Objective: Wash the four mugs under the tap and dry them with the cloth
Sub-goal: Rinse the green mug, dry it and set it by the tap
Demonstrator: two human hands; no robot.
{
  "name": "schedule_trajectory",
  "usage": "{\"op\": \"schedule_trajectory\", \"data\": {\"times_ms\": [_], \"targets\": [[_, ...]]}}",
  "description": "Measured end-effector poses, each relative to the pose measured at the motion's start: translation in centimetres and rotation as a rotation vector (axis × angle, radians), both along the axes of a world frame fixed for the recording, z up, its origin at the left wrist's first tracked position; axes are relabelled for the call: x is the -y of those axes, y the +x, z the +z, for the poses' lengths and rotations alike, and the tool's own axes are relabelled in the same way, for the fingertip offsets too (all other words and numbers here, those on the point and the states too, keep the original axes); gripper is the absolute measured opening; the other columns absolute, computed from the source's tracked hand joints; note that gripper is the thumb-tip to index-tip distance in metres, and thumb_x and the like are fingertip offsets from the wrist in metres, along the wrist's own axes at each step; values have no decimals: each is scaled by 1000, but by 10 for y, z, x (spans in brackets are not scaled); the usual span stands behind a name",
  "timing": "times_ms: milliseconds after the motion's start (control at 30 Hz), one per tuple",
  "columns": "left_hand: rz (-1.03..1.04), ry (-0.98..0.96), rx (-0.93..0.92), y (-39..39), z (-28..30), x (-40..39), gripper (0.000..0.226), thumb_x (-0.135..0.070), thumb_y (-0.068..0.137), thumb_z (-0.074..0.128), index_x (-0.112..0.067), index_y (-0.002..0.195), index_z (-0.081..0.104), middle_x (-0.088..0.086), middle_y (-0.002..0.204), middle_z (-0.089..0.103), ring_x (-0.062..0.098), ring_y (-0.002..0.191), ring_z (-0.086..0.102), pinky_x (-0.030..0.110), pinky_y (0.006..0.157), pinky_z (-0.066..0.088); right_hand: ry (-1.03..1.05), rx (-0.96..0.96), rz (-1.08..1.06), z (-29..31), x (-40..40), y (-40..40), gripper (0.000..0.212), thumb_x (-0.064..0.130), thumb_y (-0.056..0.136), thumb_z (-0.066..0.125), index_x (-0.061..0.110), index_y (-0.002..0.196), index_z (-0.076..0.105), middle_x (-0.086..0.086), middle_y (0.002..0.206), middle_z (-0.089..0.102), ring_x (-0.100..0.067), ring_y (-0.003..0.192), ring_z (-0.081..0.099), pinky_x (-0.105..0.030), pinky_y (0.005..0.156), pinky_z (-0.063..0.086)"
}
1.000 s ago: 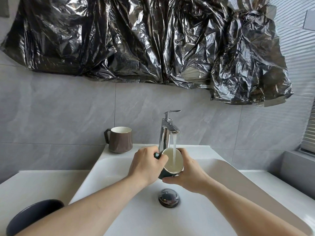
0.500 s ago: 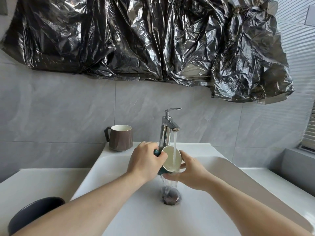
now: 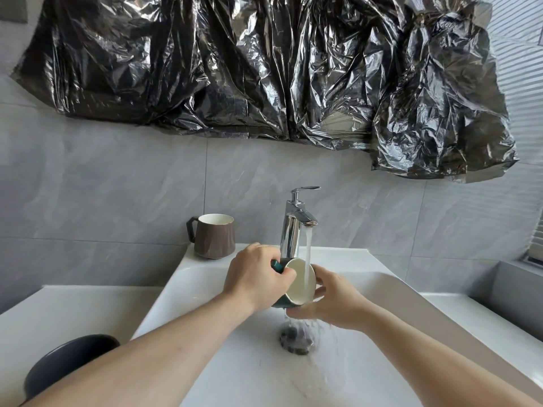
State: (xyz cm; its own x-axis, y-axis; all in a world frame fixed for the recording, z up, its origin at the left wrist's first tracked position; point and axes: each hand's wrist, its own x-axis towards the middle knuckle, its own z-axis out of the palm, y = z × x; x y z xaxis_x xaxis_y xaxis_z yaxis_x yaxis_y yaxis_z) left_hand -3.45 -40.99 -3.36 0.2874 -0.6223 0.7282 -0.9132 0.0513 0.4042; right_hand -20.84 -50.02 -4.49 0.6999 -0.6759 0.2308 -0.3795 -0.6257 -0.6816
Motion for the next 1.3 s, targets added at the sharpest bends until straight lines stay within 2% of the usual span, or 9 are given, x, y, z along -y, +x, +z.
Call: {"op": "schedule_trajectory", "data": {"times_ms": [200, 367, 567, 633, 800, 900, 967, 1133, 1300], "targets": [[-4, 15, 23, -3, 4, -8, 41, -38, 68, 59, -15, 52, 29, 0, 50, 35, 26, 64, 41, 34, 54, 26, 40, -56, 44, -1, -2, 2, 76, 35, 61, 98, 50, 126, 60, 20, 112, 74, 3, 94, 74, -26, 85, 60], [11, 50, 60, -2, 5, -9, 41, -37, 66, 58, -12, 53, 28, 2, 49, 29, 25, 61, 32, 33, 49, 22, 77, -76, 61, -2, 0, 0, 74, 23, 67, 97, 47, 127, 60, 20, 110, 73, 2, 89, 75, -16, 64, 53], [-17, 74, -24, -3, 4, -8, 44, -34, 69, 63, -12, 54, 28, 2, 52, 24, 22, 62, 25, 35, 51, 21, 65, -119, 23, -5, 5, 1, 77, 29, 58, 99, 49, 123, 62, 20, 110, 76, -1, 95, 75, -36, 94, 61], [-58, 94, -60, -2, 2, -7, 42, -37, 69, 60, -13, 55, 28, 2, 54, 23, 21, 63, 23, 37, 54, 22, 63, -136, 13, -5, 5, 1, 77, 34, 54, 99, 52, 119, 62, 19, 108, 76, -5, 97, 74, -37, 87, 63], [-152, 153, -113, 0, -3, -5, 36, -37, 73, 56, -7, 63, 38, 1, 57, 34, 21, 64, 29, 37, 56, 26, 49, -149, 21, -1, 2, -1, 79, 32, 55, 101, 53, 119, 59, 22, 106, 73, 0, 101, 68, -15, 71, 51], [-190, 177, -131, 1, -5, -4, 36, -34, 82, 59, -6, 66, 41, -1, 57, 39, 21, 63, 32, 38, 57, 28, 63, -113, 5, -2, 4, -2, 89, 33, 51, 100, 55, 125, 55, 17, 109, 73, -9, 100, 70, -23, 62, 55], [-196, 189, -125, 0, -5, -4, 40, -33, 89, 60, -11, 64, 38, -1, 60, 41, 22, 66, 36, 39, 59, 31, 44, -99, -19, -2, 6, -3, 93, 33, 48, 98, 56, 126, 52, 16, 111, 71, -11, 103, 69, -31, 72, 61], [-164, 225, -65, 0, -8, -3, 44, -41, 100, 54, -19, 66, 38, -3, 72, 51, 21, 89, 50, 43, 79, 46, -36, -81, -39, -2, 10, -4, 96, 33, 44, 89, 49, 130, 50, 13, 123, 62, -9, 112, 61, -30, 88, 57], [-135, 224, -93, 0, -11, -1, 47, -43, 105, 48, -20, 65, 39, -1, 74, 53, 22, 87, 47, 41, 71, 39, -41, 11, -42, 0, 16, -7, 94, 31, 38, 77, 51, 127, 52, 3, 128, 59, -20, 117, 60, -43, 94, 58]]}}
